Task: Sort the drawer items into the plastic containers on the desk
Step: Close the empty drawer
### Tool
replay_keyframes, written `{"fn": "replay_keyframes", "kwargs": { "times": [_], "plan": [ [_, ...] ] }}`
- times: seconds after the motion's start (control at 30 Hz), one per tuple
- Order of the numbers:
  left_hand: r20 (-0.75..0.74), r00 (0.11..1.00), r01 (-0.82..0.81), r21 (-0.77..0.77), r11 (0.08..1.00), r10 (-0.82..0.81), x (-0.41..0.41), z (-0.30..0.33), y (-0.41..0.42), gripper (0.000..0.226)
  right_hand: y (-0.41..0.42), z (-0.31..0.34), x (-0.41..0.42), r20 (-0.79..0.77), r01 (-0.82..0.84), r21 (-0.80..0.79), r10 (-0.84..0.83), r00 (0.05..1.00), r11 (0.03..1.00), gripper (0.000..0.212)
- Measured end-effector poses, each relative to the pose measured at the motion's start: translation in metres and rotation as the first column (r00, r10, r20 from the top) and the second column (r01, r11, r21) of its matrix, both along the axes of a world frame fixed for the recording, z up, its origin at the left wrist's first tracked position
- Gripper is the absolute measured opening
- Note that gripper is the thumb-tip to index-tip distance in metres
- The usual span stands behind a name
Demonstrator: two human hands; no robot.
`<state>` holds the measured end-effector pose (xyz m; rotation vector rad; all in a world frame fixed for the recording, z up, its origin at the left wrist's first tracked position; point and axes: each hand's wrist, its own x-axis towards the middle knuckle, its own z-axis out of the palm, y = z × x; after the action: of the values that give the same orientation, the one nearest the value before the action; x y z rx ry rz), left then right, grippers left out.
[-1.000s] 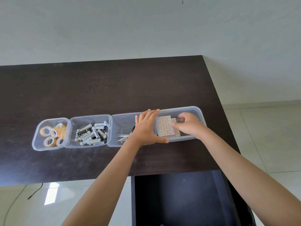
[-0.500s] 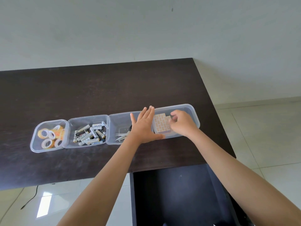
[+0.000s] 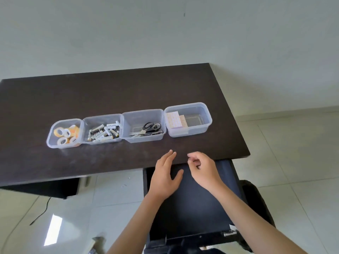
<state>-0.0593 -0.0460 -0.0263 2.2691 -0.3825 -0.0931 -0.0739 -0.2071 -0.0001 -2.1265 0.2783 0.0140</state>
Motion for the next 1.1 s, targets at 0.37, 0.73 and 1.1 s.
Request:
{"fn": "replay_keyframes", "kwargs": {
  "times": [0.37,0.73,1.1],
  "plan": [
    [-0.184,0.948,-0.223,0.199,0.954,0.260,-0.195,-0.049,0.022,0.043,0.002,-0.052,-0.193,-0.198,-0.025,0.076,0.040,0.979,0.997,0.016],
    [-0.186,0.875,-0.406,0.222,0.886,0.448,-0.252,-0.079,0.069,0.031,0.040,-0.109,-0.276,-0.379,0.189,0.133,-0.126,0.917,0.973,0.034],
    [-0.137,0.861,-0.492,0.020,0.870,0.490,-0.239,-0.094,0.080,0.014,0.078,-0.141,-0.260,-0.291,0.573,0.460,-0.495,0.819,0.678,0.020]
  ]
}}
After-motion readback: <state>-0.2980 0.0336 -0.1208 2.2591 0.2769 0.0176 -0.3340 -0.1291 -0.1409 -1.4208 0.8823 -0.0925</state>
